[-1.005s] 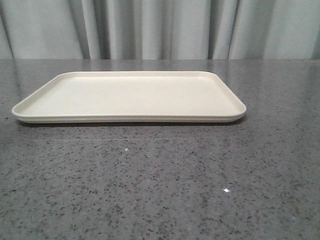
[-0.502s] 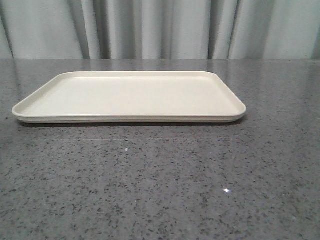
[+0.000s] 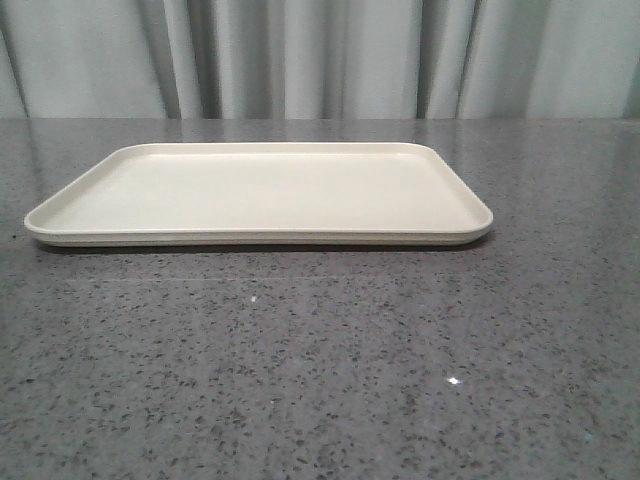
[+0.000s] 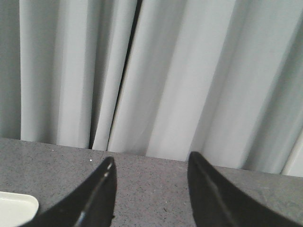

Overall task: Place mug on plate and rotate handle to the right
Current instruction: 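Lower the open left gripper onto the white mug's rim, then close the left gripper on the mug rim and lift the mug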

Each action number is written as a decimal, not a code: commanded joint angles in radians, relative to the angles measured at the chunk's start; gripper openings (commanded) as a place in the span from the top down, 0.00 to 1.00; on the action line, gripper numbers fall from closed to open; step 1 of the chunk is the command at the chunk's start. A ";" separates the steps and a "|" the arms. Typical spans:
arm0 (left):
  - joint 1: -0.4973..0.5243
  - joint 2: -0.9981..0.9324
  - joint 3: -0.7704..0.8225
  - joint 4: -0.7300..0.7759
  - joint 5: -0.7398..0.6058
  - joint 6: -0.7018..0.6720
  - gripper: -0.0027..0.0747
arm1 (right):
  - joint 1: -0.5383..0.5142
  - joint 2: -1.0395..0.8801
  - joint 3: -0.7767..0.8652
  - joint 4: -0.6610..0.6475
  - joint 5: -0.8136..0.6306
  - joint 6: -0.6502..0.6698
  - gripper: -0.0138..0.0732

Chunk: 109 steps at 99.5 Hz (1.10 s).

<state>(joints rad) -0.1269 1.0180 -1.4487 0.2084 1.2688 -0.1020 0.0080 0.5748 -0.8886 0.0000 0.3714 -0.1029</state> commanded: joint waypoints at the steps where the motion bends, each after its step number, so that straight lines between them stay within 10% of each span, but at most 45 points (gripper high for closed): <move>1: 0.000 0.000 -0.001 0.012 -0.005 0.001 0.40 | 0.000 0.011 -0.033 -0.010 -0.073 -0.008 0.41; 109: 0.000 0.037 0.340 -0.009 -0.006 0.019 0.40 | 0.000 0.012 -0.033 -0.010 -0.033 -0.008 0.41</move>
<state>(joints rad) -0.1269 1.0634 -1.1008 0.1919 1.2578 -0.0801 0.0080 0.5748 -0.8886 0.0000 0.4088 -0.1029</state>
